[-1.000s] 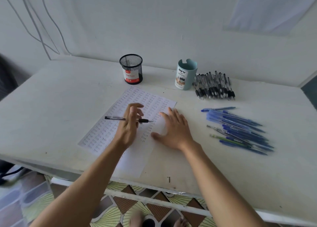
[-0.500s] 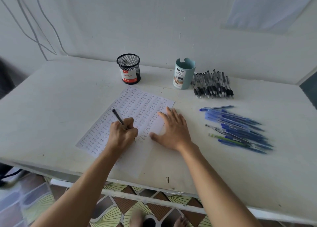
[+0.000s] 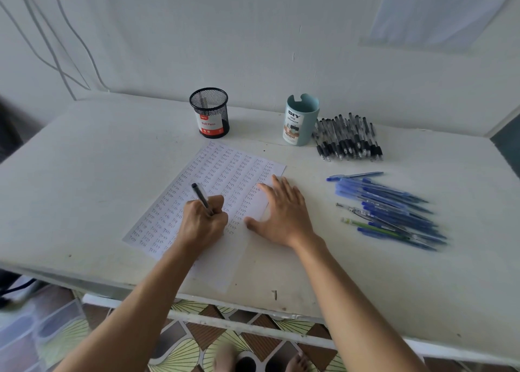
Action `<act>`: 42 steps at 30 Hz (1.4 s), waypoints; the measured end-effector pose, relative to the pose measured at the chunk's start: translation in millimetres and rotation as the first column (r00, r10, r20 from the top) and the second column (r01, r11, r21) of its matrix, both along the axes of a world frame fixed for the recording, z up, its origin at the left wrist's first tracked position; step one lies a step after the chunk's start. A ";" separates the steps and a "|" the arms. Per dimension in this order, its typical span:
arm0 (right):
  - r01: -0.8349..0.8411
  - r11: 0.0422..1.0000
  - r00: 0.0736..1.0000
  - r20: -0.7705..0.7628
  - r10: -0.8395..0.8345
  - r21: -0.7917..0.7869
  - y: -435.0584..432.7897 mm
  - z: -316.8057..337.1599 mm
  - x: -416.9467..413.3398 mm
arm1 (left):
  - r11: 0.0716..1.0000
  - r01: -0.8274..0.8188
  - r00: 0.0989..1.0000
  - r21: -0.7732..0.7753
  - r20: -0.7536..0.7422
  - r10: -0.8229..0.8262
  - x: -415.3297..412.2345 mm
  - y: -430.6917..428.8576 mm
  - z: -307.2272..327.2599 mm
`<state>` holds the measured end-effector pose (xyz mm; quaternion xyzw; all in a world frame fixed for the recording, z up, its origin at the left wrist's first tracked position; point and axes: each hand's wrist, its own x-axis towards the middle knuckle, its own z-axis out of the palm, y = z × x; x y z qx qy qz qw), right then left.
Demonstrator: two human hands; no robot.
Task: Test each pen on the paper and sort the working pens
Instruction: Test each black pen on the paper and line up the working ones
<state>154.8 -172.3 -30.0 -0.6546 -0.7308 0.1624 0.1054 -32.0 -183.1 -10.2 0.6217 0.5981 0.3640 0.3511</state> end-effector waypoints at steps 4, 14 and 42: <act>0.002 1.000 1.000 -0.002 -0.002 0.001 0.4 -2.6 -0.4 | 1.000 0.004 1.000 0.010 0.005 -0.004 -1.1 0.0 -0.6; 0.005 1.000 1.000 0.002 -0.005 0.009 -0.4 -3.1 -2.2 | 1.000 0.029 0.999 -0.001 -0.023 -0.029 0.5 0.0 -2.2; 0.011 1.000 1.000 -0.012 -0.011 0.027 -2.1 -0.2 -2.5 | 0.998 0.063 0.997 0.028 0.037 -0.064 -3.1 6.7 -8.1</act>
